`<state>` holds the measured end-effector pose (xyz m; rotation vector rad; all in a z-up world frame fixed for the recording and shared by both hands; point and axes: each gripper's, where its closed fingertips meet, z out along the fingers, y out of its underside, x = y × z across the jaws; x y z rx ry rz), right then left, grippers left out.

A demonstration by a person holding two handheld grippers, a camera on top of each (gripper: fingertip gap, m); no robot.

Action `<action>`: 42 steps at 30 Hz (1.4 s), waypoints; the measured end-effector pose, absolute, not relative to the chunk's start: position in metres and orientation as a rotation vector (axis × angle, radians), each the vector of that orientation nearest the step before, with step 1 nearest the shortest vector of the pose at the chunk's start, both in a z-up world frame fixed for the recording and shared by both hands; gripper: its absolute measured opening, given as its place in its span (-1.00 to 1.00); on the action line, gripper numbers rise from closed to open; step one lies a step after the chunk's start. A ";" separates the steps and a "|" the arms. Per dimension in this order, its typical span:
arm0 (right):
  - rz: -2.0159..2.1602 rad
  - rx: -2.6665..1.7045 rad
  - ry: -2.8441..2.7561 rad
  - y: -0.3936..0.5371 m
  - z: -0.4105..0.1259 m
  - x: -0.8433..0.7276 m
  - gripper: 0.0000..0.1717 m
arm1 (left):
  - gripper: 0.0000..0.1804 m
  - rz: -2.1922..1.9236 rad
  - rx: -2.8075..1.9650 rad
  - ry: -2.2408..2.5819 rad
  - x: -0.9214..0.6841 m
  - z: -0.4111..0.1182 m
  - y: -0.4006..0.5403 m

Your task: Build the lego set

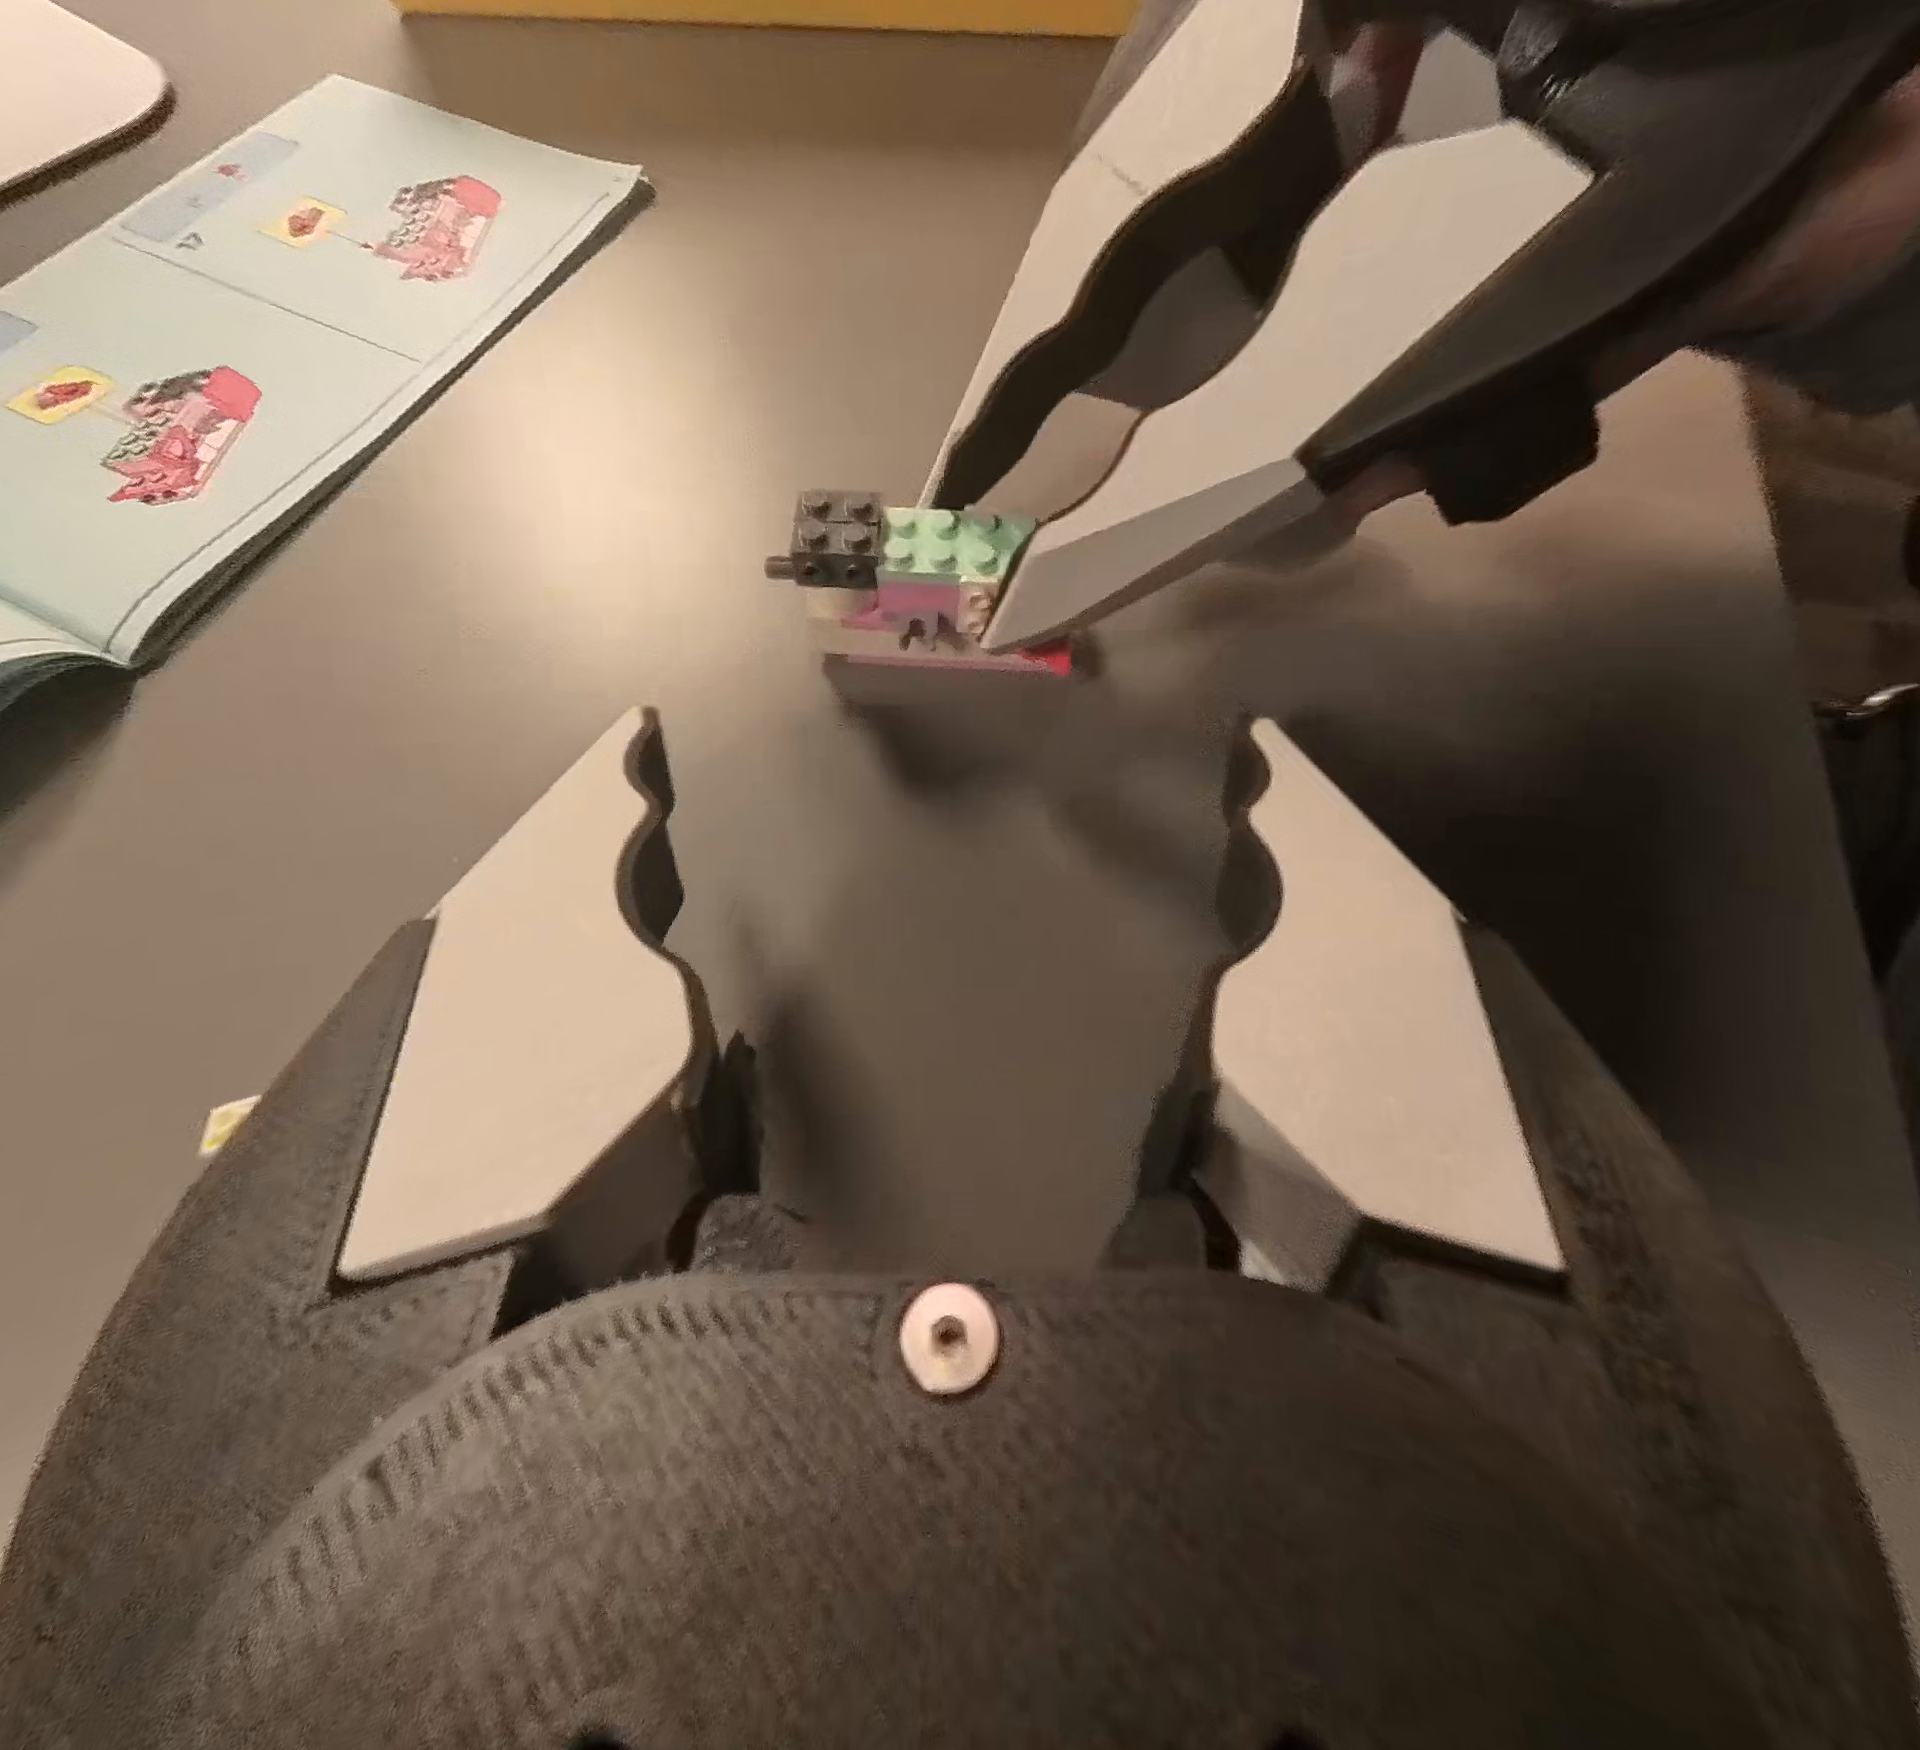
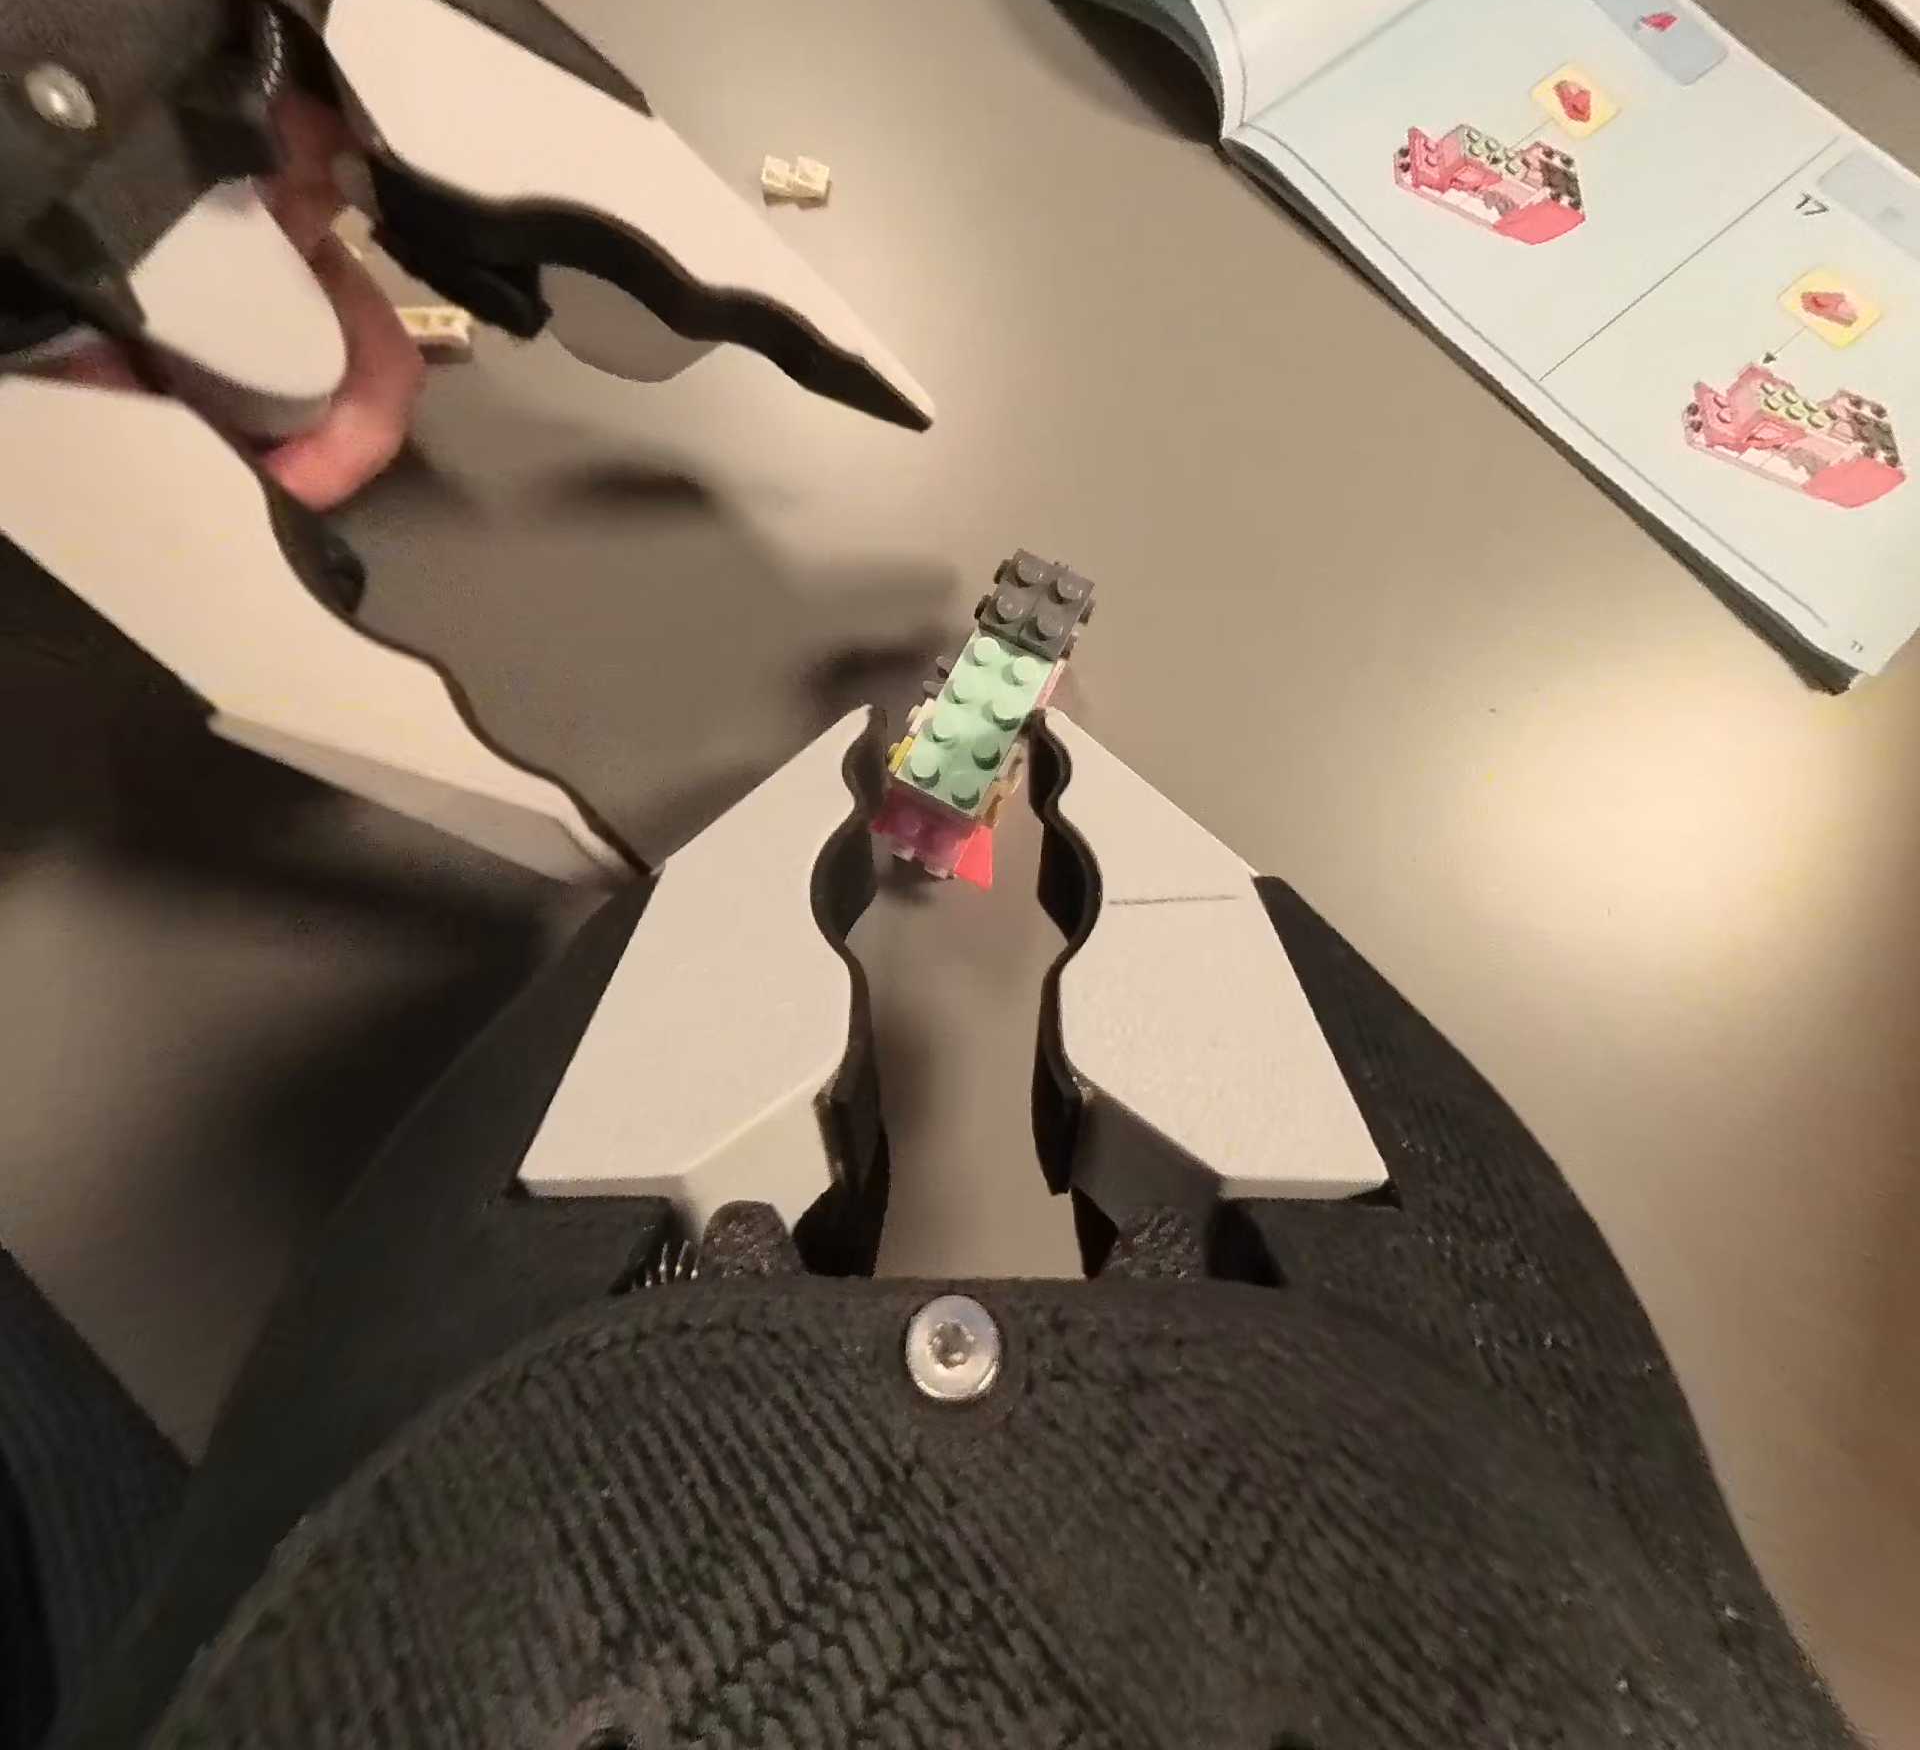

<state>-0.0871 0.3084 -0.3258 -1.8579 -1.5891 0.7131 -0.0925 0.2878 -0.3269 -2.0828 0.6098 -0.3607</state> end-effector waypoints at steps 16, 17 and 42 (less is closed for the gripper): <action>1.117 -1.783 -1.439 0.286 -0.278 -0.109 -0.73 | -0.10 -0.170 -1.993 0.479 -0.098 -0.312 0.301; 1.114 -1.777 -1.453 0.284 -0.278 -0.109 -0.73 | -0.09 -0.164 -1.993 0.476 -0.099 -0.312 0.301; 0.883 -1.742 -1.793 0.339 -0.314 0.004 -0.65 | -0.24 -0.318 -1.759 0.463 -0.091 -0.277 0.296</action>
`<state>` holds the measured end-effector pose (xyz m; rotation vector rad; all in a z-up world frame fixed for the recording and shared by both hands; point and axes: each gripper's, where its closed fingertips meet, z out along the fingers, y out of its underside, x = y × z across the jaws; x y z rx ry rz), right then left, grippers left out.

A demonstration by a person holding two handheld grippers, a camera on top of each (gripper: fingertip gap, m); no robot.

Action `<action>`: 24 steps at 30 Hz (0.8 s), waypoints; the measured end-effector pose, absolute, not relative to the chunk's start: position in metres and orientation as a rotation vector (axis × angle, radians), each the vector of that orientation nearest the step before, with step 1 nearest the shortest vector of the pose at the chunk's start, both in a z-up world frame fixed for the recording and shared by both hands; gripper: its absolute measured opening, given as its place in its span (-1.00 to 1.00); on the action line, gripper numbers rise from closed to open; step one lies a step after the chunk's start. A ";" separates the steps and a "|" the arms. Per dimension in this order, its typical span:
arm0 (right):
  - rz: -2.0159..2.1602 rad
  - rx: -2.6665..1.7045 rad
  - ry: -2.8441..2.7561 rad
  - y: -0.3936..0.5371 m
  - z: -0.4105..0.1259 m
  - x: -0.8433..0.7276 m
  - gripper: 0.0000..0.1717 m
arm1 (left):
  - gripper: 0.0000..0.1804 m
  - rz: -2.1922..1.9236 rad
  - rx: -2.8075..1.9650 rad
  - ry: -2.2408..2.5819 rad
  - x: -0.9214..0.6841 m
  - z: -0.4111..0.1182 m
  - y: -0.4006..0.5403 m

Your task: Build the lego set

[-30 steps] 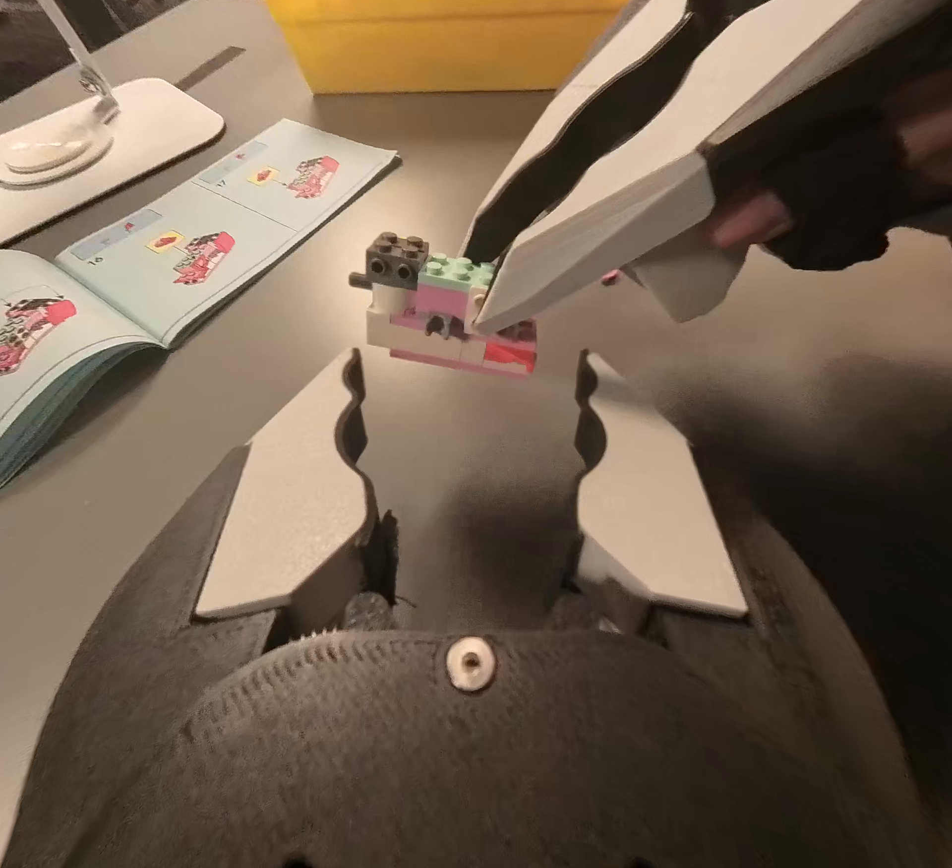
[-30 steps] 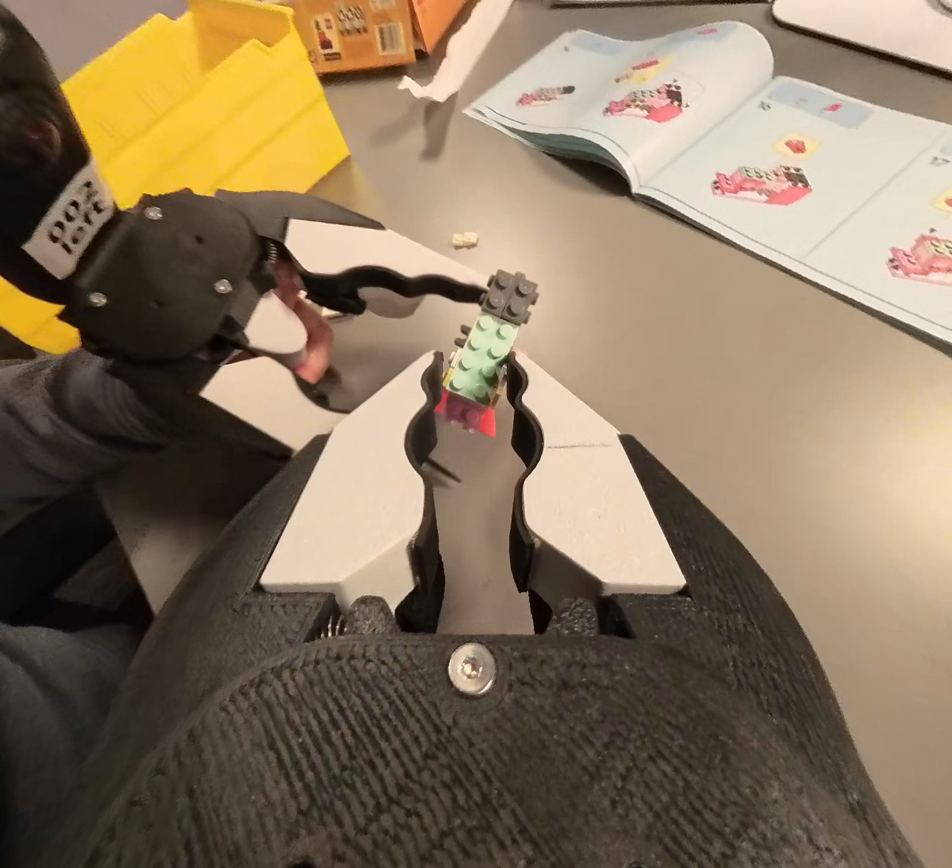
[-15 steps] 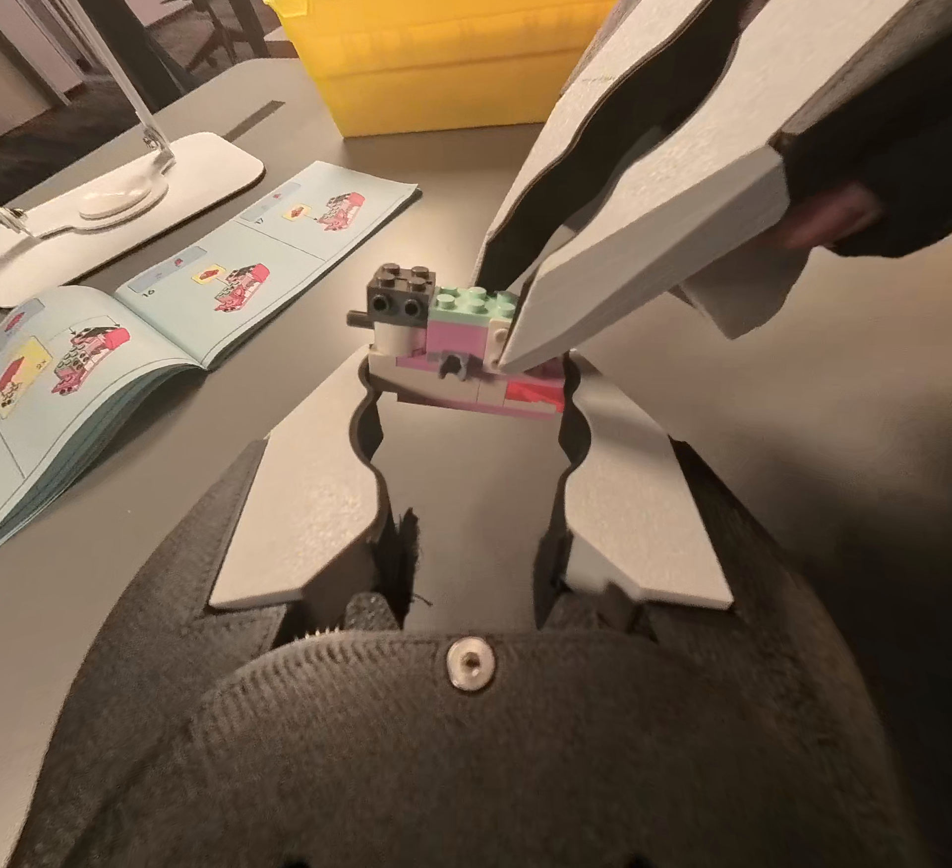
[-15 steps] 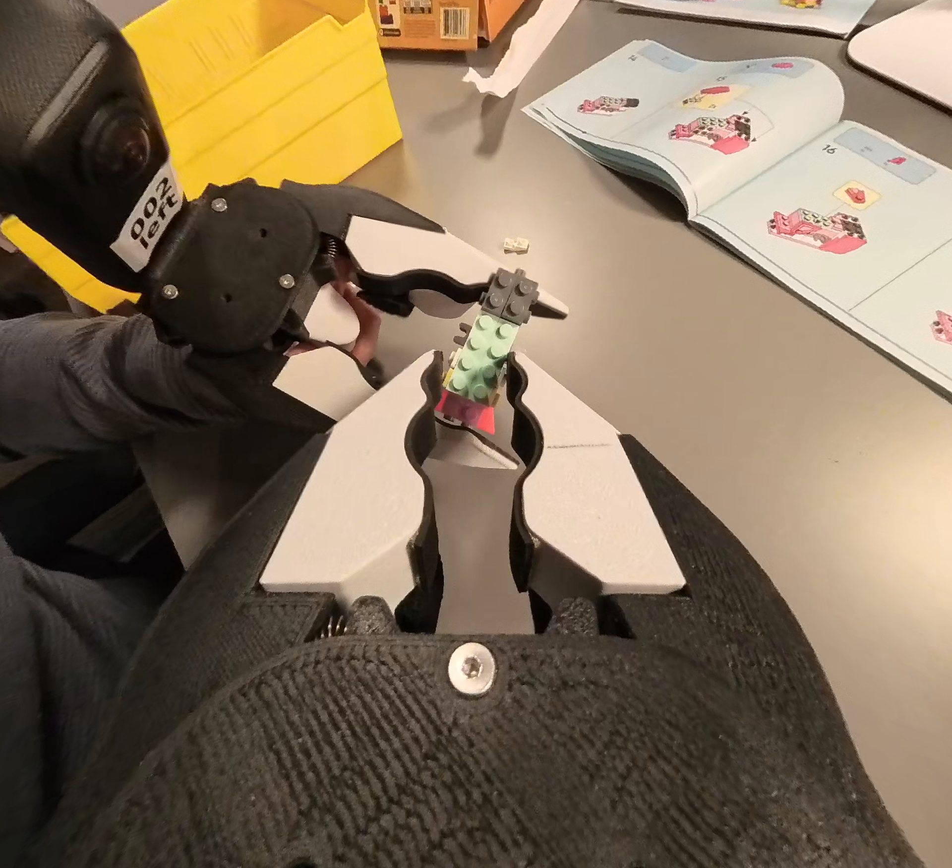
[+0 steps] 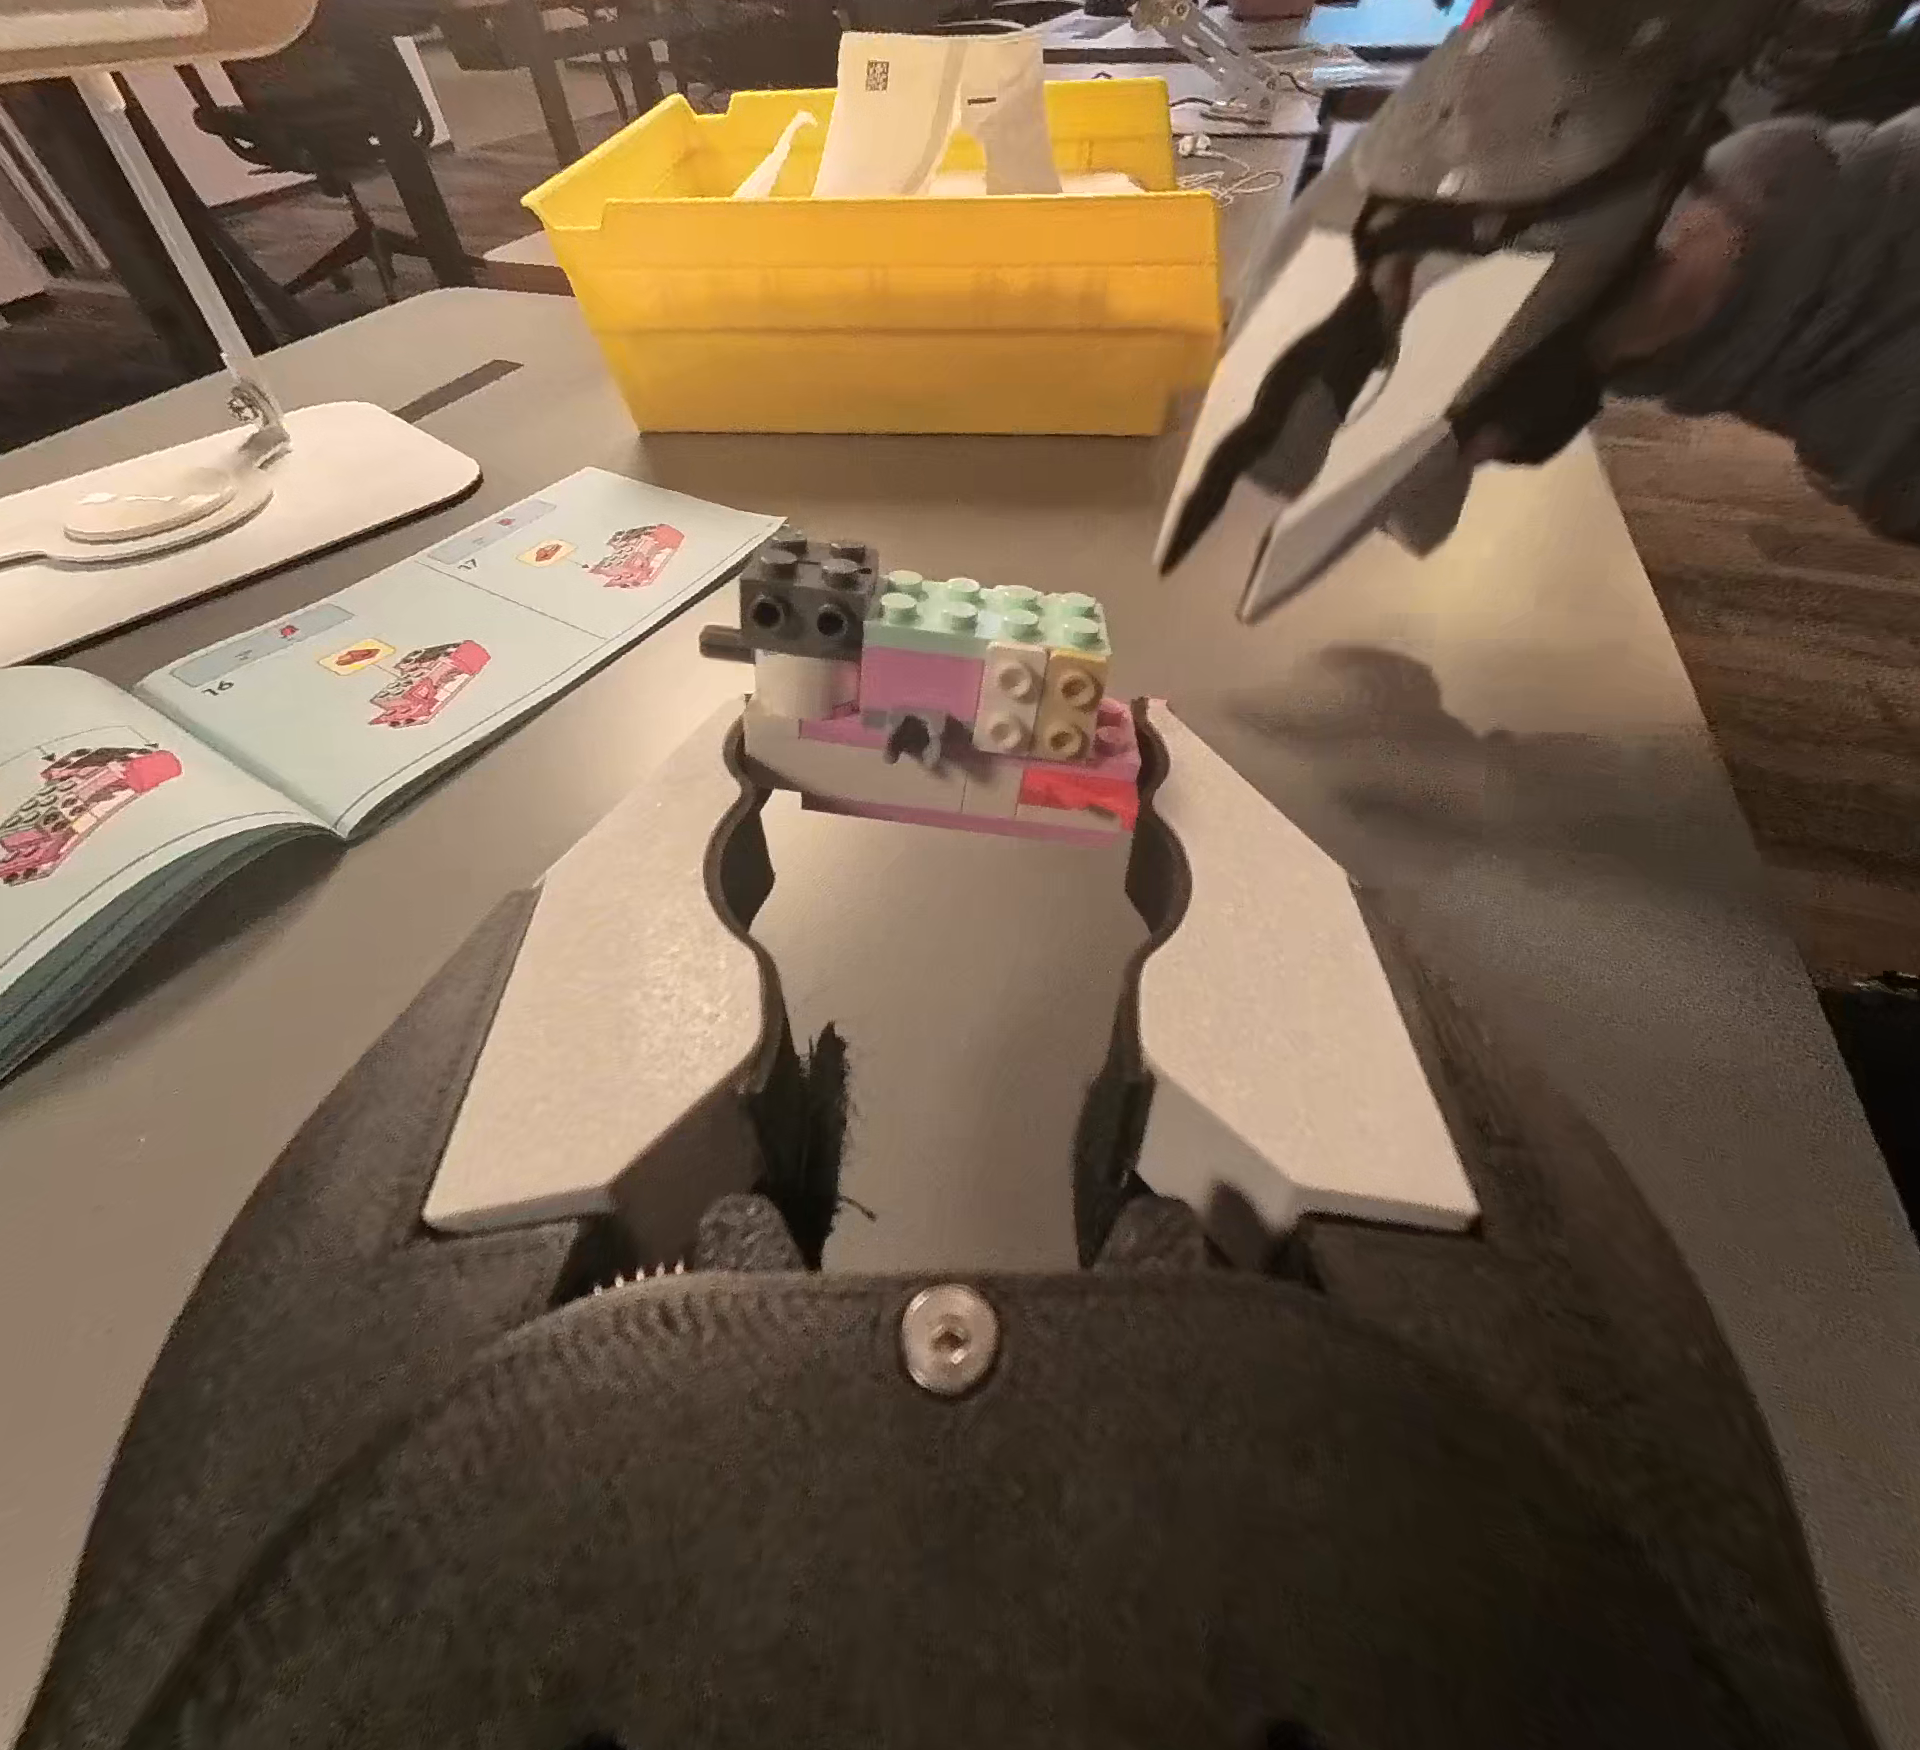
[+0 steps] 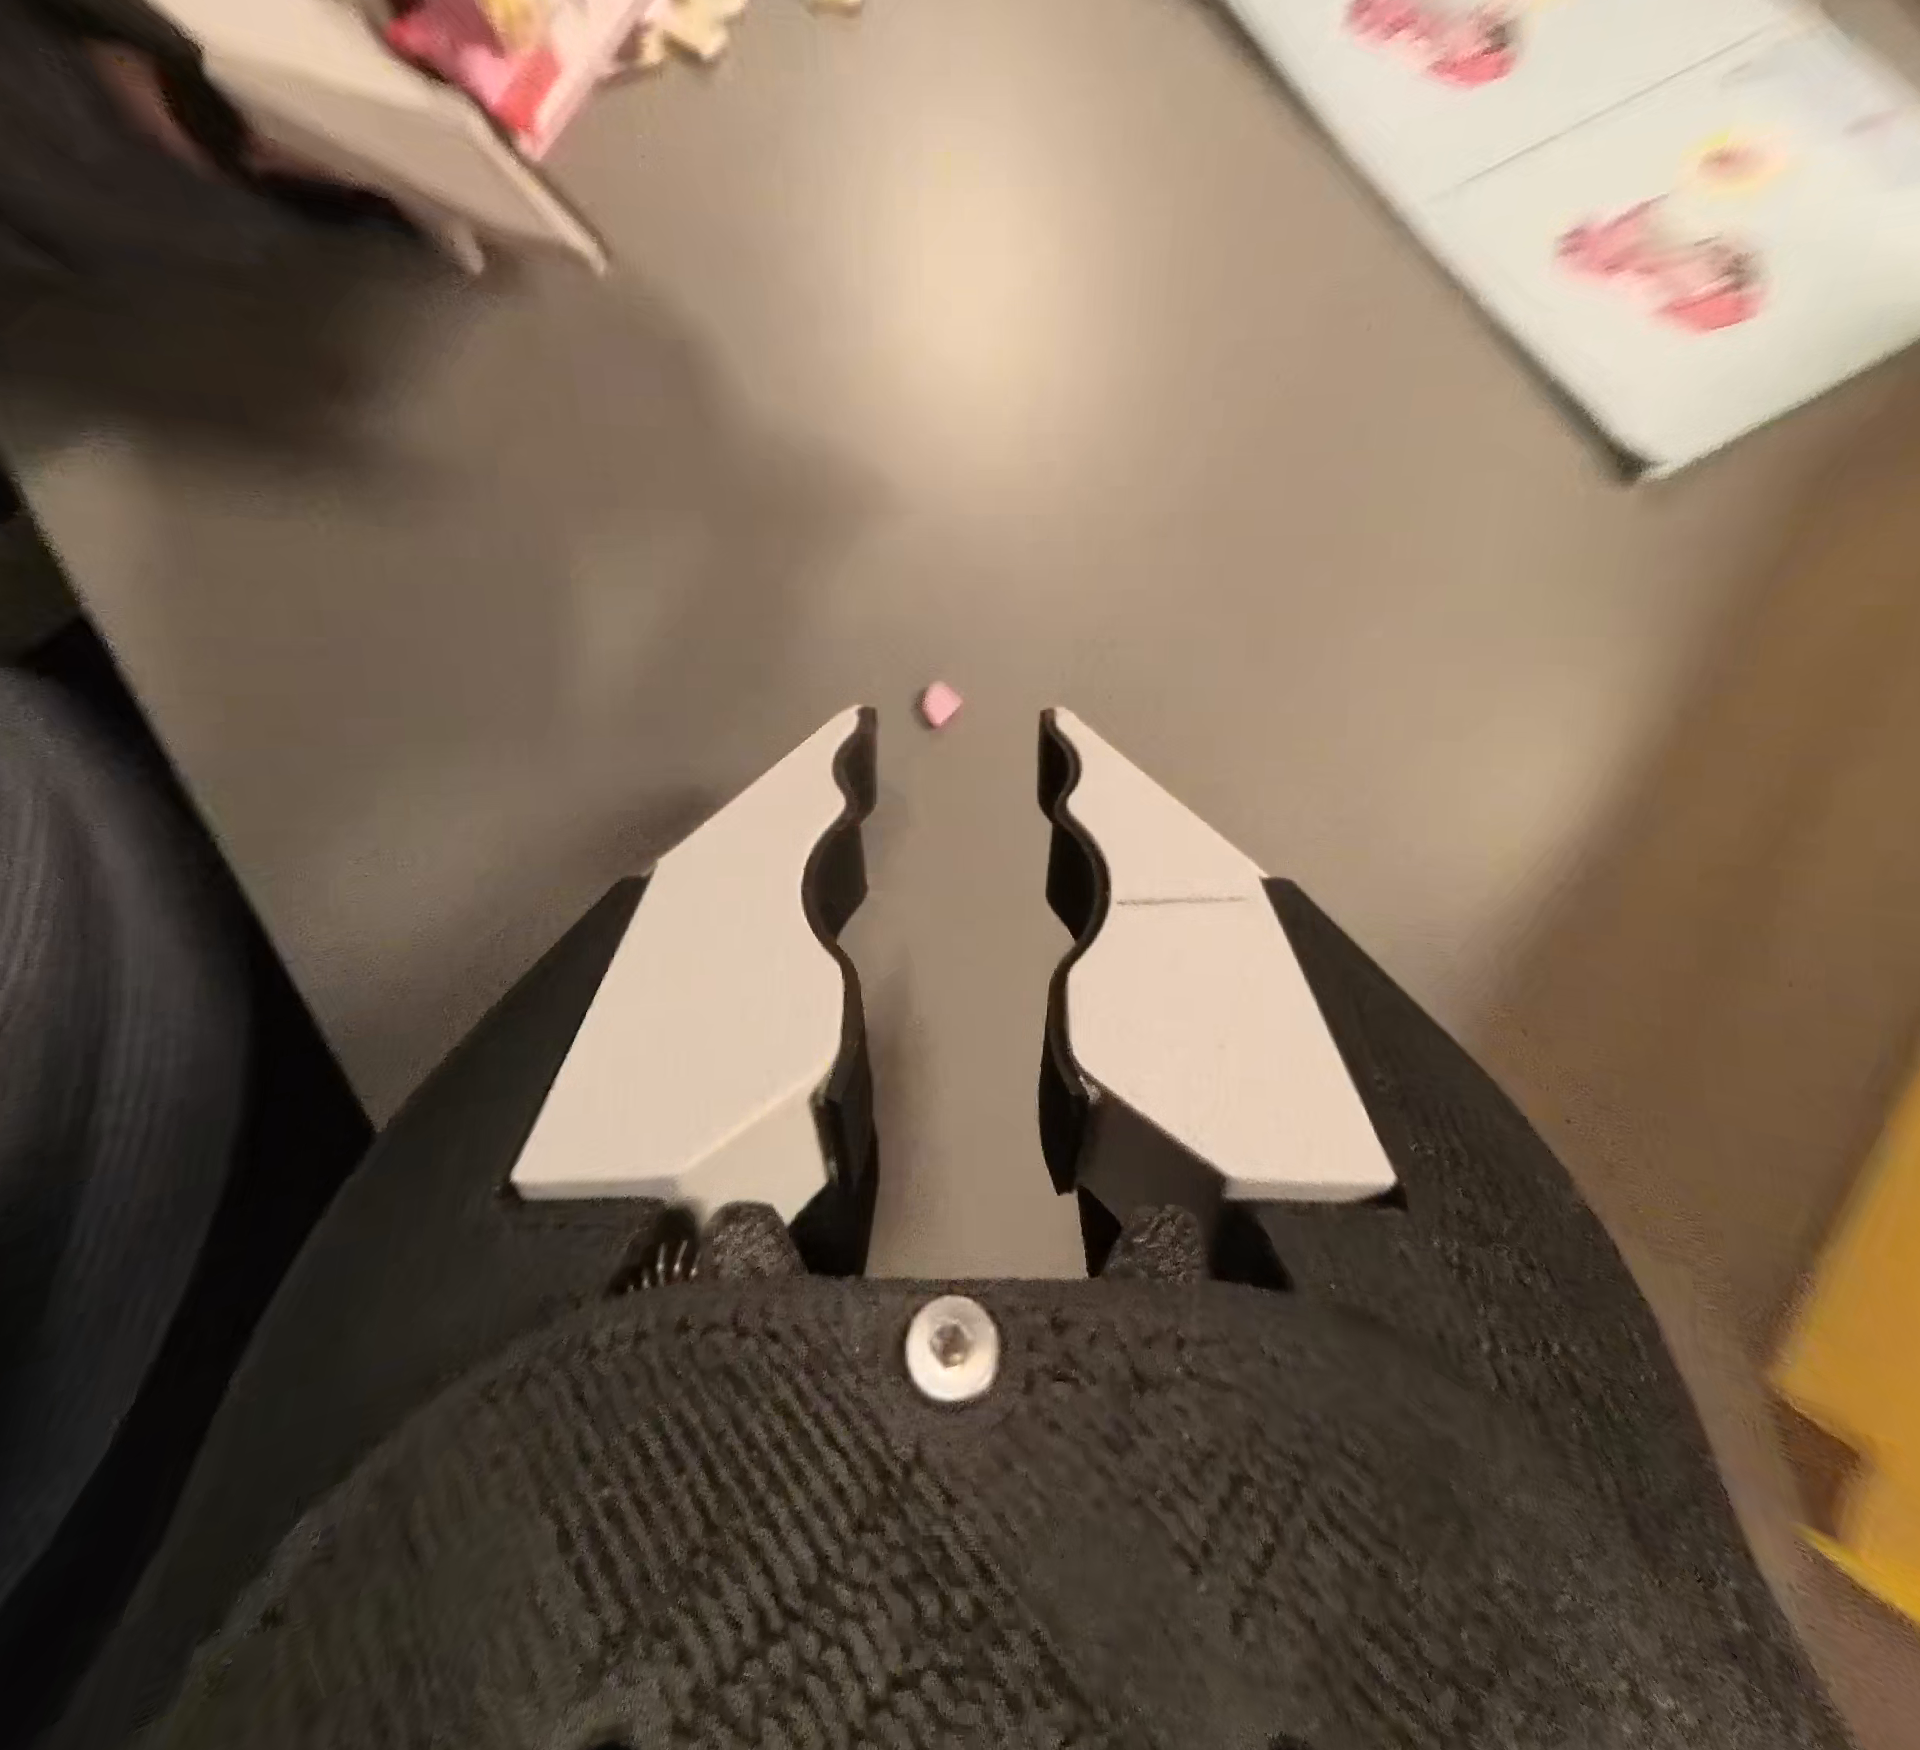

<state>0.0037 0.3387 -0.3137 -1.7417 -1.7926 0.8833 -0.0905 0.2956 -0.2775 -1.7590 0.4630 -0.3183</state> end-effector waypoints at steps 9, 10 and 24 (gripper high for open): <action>1.004 -1.715 -1.833 0.329 -0.335 -0.003 -0.67 | -0.25 -0.352 -1.691 0.500 -0.085 -0.270 0.291; 1.007 -1.714 -1.834 0.330 -0.336 -0.002 -0.67 | -0.25 -0.355 -1.685 0.501 -0.084 -0.269 0.291; 1.067 -1.701 -1.845 0.326 -0.344 -0.005 -0.72 | -0.25 -0.408 -1.640 0.498 -0.083 -0.262 0.289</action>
